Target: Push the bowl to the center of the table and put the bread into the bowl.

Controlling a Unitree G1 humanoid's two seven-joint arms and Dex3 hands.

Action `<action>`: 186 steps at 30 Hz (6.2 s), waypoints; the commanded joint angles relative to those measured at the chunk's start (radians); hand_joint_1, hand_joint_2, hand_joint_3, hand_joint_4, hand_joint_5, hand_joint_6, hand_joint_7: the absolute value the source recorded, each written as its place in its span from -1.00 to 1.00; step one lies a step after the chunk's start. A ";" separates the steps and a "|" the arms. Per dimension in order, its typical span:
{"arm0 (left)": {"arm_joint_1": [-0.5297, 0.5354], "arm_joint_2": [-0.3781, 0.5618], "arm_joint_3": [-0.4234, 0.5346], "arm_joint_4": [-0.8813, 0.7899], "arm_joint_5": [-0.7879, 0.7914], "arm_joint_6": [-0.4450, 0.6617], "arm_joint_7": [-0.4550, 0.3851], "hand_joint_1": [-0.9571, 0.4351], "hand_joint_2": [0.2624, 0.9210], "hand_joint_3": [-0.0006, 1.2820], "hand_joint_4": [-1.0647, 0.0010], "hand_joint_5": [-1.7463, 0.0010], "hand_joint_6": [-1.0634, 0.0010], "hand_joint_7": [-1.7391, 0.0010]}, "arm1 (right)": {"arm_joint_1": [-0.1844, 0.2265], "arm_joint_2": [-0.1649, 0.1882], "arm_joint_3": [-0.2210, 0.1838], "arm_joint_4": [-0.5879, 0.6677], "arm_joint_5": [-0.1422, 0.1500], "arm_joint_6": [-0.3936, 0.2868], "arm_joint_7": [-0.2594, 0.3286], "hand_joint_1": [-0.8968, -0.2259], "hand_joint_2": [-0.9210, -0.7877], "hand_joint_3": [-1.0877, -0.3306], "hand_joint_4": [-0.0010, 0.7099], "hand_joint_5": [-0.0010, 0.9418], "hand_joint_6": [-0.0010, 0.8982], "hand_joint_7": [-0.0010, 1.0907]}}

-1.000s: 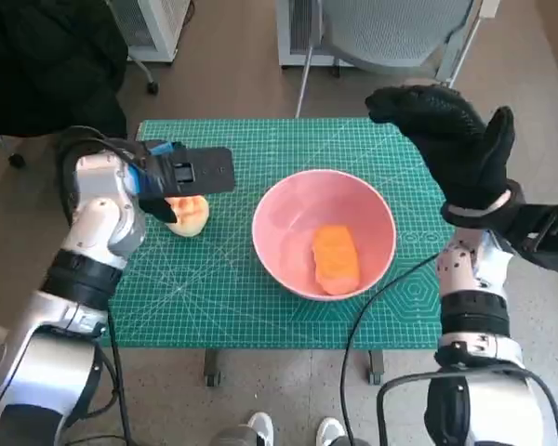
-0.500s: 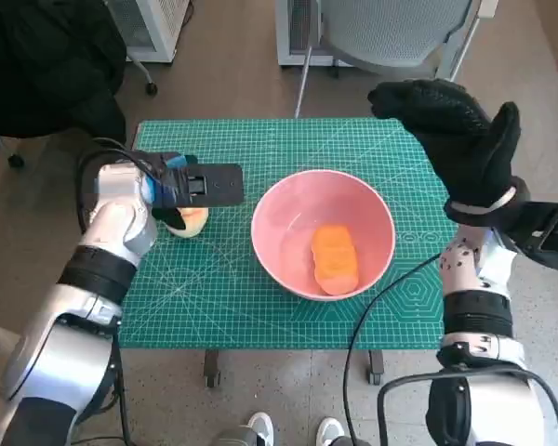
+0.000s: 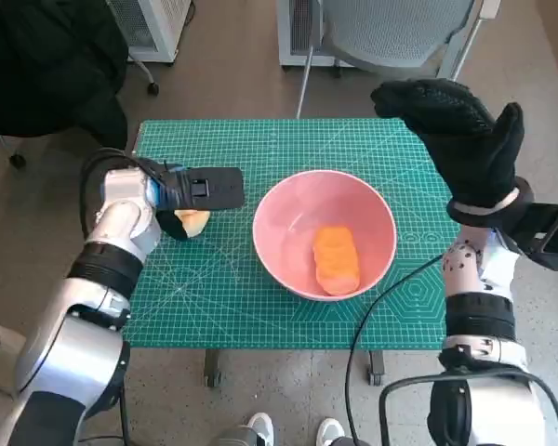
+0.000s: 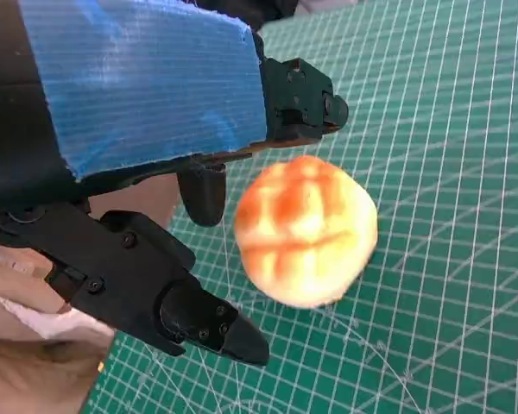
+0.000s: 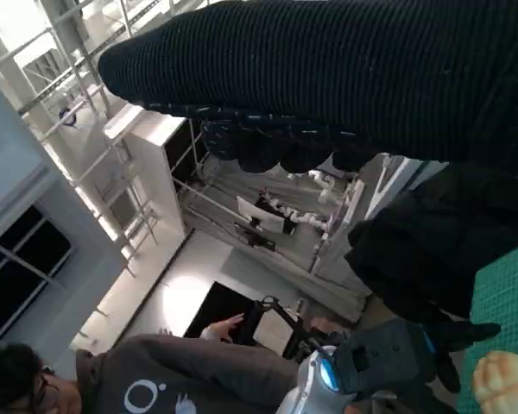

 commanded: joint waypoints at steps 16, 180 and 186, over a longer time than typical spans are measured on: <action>-0.014 -0.030 -0.019 0.101 -0.039 -0.035 0.074 -0.09 0.40 -1.00 0.58 0.43 0.80 0.99 | 0.036 -0.003 0.011 -0.003 -0.008 0.004 0.000 -0.32 -1.00 0.03 -0.49 -0.99 -0.43 -0.99; 0.274 -0.122 0.056 -0.810 -0.016 -0.127 0.190 -0.77 1.00 -0.59 1.00 1.00 1.00 0.80 | 0.085 0.000 0.033 -0.083 -0.006 0.049 -0.028 -0.37 -1.00 0.06 -0.44 -0.99 -0.44 -1.00; 0.289 -0.116 0.086 -0.793 -0.047 -0.177 0.259 -0.77 1.00 -0.50 1.00 1.00 0.99 0.81 | 0.083 0.002 0.035 -0.081 -0.005 0.051 -0.025 -0.37 -1.00 0.06 -0.45 -1.00 -0.44 -1.00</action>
